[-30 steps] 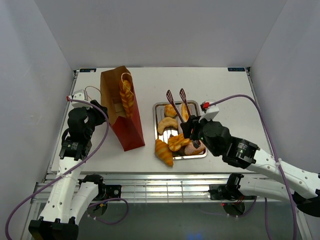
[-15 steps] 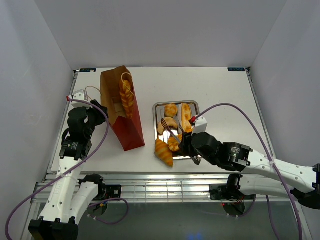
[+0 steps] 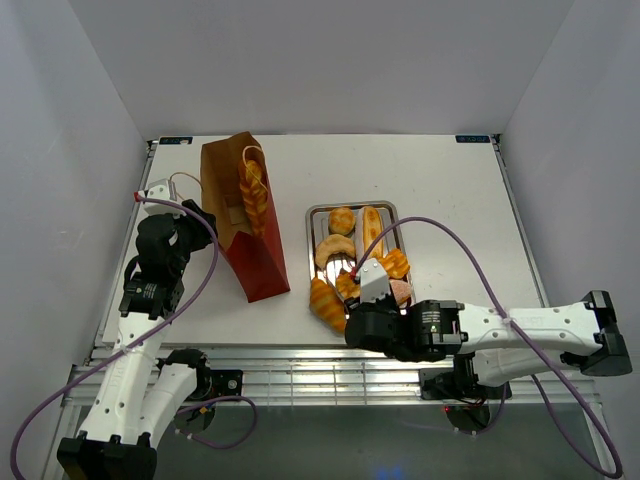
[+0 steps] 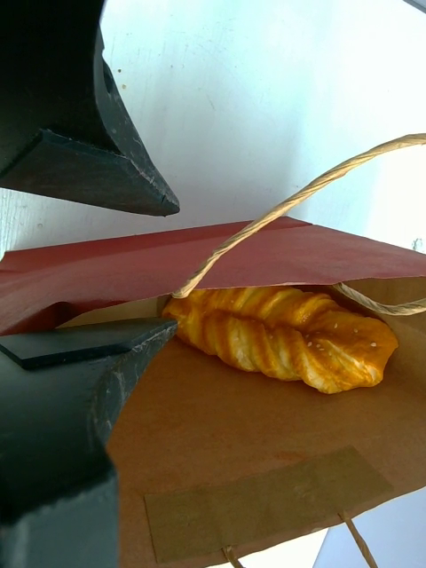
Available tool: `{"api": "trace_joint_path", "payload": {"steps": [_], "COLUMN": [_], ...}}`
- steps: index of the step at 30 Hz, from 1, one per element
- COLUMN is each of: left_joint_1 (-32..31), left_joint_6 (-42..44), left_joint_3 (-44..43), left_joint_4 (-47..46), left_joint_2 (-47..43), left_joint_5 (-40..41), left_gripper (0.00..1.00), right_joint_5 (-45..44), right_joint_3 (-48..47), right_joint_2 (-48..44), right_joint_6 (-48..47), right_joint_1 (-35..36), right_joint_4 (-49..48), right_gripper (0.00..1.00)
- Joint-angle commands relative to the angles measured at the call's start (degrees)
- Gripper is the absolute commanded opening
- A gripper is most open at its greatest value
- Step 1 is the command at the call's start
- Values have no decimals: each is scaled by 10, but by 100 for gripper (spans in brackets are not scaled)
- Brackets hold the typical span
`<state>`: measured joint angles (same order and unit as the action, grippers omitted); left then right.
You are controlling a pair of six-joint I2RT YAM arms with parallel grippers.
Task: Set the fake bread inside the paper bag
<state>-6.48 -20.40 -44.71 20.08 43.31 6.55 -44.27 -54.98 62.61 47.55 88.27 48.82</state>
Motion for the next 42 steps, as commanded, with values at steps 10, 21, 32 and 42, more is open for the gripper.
{"api": "trace_joint_path", "payload": {"steps": [10, 21, 32, 42], "left_joint_1": [1, 1, 1, 2], "left_joint_6": [3, 3, 3, 3], "left_joint_3": [0, 1, 1, 1], "left_joint_4": [3, 3, 2, 2], "left_joint_2": [4, 0, 0, -2], "left_joint_5": [-12, -14, -16, -16], "left_gripper": [60, 60, 60, 61], "right_joint_5": [-76, -54, -43, -73], "right_joint_3": [-67, -27, -60, -55], "right_joint_2": [88, 57, 43, -39], "right_joint_6": [134, 143, 132, 127], "right_joint_1": [58, 60, 64, 66], "right_joint_4": [130, 93, 92, 55], "right_gripper": [52, 47, 21, 10]}}
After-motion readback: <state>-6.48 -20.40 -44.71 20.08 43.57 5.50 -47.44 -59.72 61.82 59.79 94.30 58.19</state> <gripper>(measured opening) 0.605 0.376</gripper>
